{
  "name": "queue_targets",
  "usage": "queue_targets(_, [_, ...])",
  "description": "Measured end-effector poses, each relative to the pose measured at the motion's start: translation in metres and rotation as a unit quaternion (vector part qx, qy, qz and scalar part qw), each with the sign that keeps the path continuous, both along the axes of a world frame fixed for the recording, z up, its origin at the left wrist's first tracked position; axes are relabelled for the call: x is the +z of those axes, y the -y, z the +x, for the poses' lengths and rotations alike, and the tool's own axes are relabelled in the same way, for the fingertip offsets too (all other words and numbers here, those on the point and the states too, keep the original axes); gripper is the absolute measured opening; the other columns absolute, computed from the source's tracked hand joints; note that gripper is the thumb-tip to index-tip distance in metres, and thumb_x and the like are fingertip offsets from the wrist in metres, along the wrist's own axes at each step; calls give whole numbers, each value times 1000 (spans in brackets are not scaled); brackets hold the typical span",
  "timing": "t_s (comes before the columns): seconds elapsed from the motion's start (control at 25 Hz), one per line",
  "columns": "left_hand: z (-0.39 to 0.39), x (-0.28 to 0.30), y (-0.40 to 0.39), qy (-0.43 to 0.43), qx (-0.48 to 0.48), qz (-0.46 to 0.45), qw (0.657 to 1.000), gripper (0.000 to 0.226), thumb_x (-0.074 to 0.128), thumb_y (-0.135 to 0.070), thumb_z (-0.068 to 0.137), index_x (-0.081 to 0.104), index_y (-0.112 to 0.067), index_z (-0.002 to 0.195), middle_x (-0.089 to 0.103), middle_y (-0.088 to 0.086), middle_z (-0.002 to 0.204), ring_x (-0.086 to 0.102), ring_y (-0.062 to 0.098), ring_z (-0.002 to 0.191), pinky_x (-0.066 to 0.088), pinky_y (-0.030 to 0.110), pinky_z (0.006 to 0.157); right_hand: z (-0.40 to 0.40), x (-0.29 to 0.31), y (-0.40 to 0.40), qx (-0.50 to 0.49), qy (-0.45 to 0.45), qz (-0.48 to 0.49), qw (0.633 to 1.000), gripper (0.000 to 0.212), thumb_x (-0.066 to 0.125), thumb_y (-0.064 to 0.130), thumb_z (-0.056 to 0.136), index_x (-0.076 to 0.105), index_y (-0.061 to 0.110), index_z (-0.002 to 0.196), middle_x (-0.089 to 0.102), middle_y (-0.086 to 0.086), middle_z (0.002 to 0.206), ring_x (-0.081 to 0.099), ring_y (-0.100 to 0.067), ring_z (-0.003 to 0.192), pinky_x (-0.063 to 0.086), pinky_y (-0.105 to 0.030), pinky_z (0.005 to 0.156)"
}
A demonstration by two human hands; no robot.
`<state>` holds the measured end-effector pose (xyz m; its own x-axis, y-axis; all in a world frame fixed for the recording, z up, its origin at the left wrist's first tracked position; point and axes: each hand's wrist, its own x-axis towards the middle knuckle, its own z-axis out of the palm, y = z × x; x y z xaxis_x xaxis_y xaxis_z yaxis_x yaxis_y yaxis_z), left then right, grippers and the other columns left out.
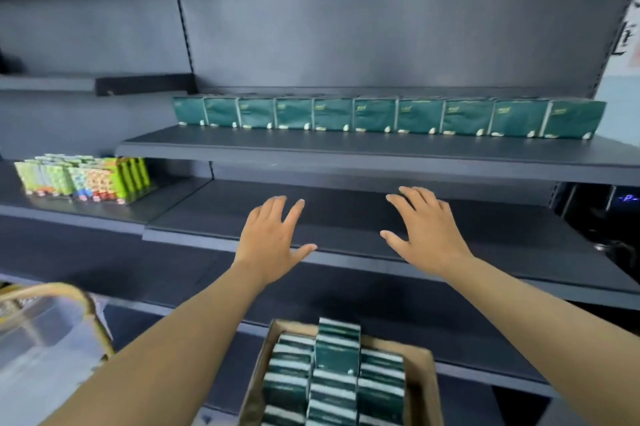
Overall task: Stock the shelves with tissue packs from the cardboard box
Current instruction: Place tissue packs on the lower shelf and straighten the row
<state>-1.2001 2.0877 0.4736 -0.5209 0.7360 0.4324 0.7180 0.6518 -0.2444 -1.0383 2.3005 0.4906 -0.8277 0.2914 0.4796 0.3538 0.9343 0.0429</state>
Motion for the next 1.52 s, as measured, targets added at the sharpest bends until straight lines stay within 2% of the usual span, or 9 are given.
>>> queue_targets(0.2, [-30, -63, 54, 59, 37, -16, 997, 83, 29, -70, 88, 13, -20, 151, 24, 12, 152, 22, 27, 140, 23, 38, 111, -45, -49, 50, 10, 31, -41, 999, 63, 49, 50, 89, 28, 24, 143, 25, -1, 151, 18, -21, 139, 25, -41, 109])
queue_targets(0.32, [-44, -103, 77, 111, 52, -47, 991, 82, 26, -70, 89, 5, -21, 152, 17, 10, 155, 15, 25, 142, 20, 37, 112, -66, -86, 72, 5, 47, -72, 996, 64, 50, 50, 89, 28, 24, 143, 26, -1, 150, 18, -20, 138, 25, -41, 109])
queue_targets(0.64, [-97, -229, 120, 237, -2, -140, 961, 80, 24, -69, 90, 2, -23, 152, 12, 9, 157, 11, 26, 144, 16, 39, 115, -114, -220, 133, -73, 109, -171, 976, 65, 49, 50, 89, 27, 24, 144, 27, -1, 150, 21, -22, 137, 29, -41, 106])
queue_targets(0.76, [-104, -272, 125, 283, -20, -163, 945, 79, 28, -67, 91, 2, -23, 152, 12, 10, 157, 11, 27, 144, 16, 40, 115, -118, -268, 151, -80, 131, -194, 969, 64, 52, 49, 88, 34, 21, 142, 37, -4, 143, 31, -25, 132, 34, -41, 102])
queue_targets(0.92, [-104, -322, 116, 320, -49, -193, 926, 76, 30, -65, 92, 1, -27, 151, 8, 8, 158, 9, 26, 145, 14, 41, 115, -121, -330, 160, -68, 173, -250, 950, 62, 54, 44, 89, 31, 23, 143, 33, -1, 145, 26, -22, 135, 33, -40, 106])
queue_targets(1.16, [-110, -389, 100, 340, -60, -224, 911, 79, 23, -73, 87, -8, -36, 149, 1, 9, 159, 1, 27, 146, 13, 43, 115, -135, -414, 158, -28, 201, -315, 927, 57, 60, 32, 89, 38, 27, 140, 35, 0, 145, 26, -20, 136, 30, -37, 109])
queue_targets(1.32, [-109, -413, 102, 349, -59, -186, 917, 80, 2, -77, 76, -21, -42, 144, 0, 7, 159, 4, 27, 146, 15, 41, 115, -139, -444, 152, -31, 192, -313, 930, 55, 65, 25, 85, 45, 26, 136, 44, -2, 137, 35, -24, 130, 37, -42, 100])
queue_targets(1.44, [-110, -420, 104, 342, -66, -152, 925, 76, -13, -79, 71, -29, -44, 136, 5, 8, 159, 9, 27, 145, 19, 40, 114, -143, -453, 146, -26, 164, -275, 947, 57, 79, 15, 70, 58, 21, 123, 57, -4, 117, 52, -28, 109, 47, -43, 82])
queue_targets(1.52, [-110, -420, 105, 346, -64, -158, 923, 76, -8, -79, 73, -30, -43, 136, 3, 6, 159, 7, 26, 145, 18, 39, 115, -148, -456, 145, -14, 165, -237, 957, 57, 86, 12, 58, 63, 21, 110, 60, 1, 99, 56, -24, 92, 49, -37, 70])
